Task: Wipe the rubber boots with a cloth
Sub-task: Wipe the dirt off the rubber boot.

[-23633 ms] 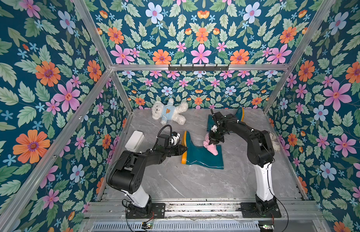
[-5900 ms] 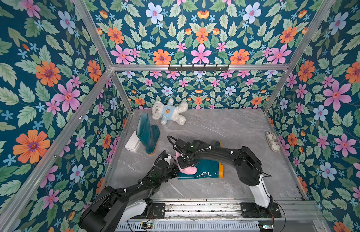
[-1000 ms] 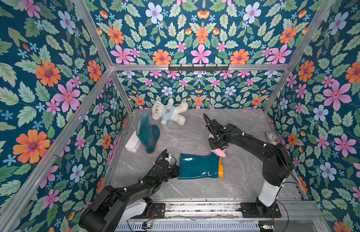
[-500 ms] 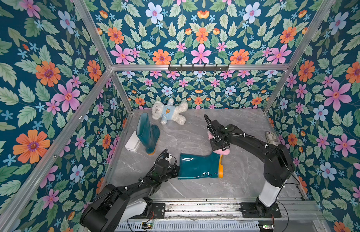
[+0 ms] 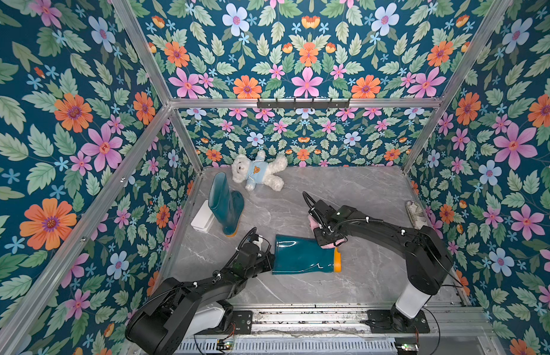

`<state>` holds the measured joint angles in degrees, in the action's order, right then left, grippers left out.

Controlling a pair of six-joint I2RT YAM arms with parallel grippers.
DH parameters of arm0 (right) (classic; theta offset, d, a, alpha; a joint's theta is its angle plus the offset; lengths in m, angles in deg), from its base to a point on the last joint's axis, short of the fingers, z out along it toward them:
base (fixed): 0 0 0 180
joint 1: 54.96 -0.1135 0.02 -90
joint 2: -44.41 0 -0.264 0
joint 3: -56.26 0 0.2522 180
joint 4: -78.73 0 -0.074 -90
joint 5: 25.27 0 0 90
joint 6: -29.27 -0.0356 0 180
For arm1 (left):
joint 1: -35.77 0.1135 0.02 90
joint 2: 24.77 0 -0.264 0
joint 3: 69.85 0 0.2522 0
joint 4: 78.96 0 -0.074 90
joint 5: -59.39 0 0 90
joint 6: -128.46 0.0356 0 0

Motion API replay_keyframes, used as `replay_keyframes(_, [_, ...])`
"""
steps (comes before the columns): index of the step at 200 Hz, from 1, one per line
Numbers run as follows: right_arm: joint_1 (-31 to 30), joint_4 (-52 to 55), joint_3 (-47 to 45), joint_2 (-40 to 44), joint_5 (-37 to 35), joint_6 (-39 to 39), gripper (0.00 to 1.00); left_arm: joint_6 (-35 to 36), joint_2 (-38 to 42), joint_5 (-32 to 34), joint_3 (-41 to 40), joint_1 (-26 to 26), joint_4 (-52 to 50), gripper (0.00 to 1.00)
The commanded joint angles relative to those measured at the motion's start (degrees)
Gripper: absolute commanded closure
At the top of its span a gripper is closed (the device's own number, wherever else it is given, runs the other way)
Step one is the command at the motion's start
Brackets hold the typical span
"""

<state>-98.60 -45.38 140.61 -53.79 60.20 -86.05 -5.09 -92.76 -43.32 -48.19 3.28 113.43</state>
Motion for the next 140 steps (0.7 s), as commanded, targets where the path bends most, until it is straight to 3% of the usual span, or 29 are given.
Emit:
replay_keyframes(1, [-2.0,0.4,-4.3,2.3,5.1,-5.0,1.00,-0.2,-0.2,1.3,0.3,0.2,-1.9,1.00])
replay_keyframes(88, [-16.8,-2.1,-11.5,7.8,7.3,-15.5,1.00,-0.7,-0.1,0.8,1.5,0.1,-2.6,1.00])
replay_keyframes(113, [-14.2,1.5,-11.5,14.4,3.5,-15.3,1.00,-0.1,3.2,-0.1,4.8,0.1,-7.4,1.00])
replay_keyframes(140, [-3.3,5.5,-12.9,28.3,-0.3,-14.2,1.00,2.5,10.0,1.6,12.2,0.2,-19.6,1.00])
